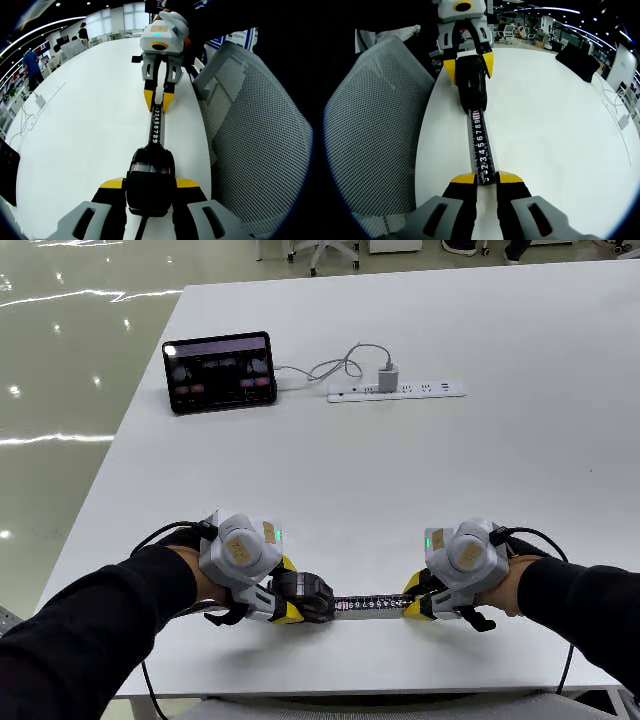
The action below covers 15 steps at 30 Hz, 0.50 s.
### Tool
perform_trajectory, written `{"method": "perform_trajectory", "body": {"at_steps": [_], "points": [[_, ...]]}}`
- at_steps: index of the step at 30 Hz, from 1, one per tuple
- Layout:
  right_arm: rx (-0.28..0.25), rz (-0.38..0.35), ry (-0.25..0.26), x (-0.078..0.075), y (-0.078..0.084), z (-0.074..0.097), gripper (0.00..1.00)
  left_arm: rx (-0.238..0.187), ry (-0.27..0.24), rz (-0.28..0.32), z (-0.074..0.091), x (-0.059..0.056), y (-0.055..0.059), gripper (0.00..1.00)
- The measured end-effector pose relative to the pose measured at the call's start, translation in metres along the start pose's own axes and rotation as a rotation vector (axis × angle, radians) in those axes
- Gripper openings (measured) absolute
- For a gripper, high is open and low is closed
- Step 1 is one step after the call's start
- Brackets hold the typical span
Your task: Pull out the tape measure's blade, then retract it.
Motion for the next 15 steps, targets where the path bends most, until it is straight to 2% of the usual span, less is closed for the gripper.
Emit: {"method": "perform_trajectory", "body": {"at_steps": [15], "points": [[0.003,-0.006,0.006,-0.0005,0.0036,0.0034,0.1,-0.001,0.0,0.002,0.0001,0.0002,0.0,0.31]]}}
Point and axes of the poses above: the centre of the closed fingertips' face, and the gripper's own axes: z roughly backward along the fingers, x roughly to its left, y roughly out of its underside, the point moved 4 cm from there along z, roughly backward along the fingers, and after that the axes turned 15 degrees about -x, right-handed, at the moved point
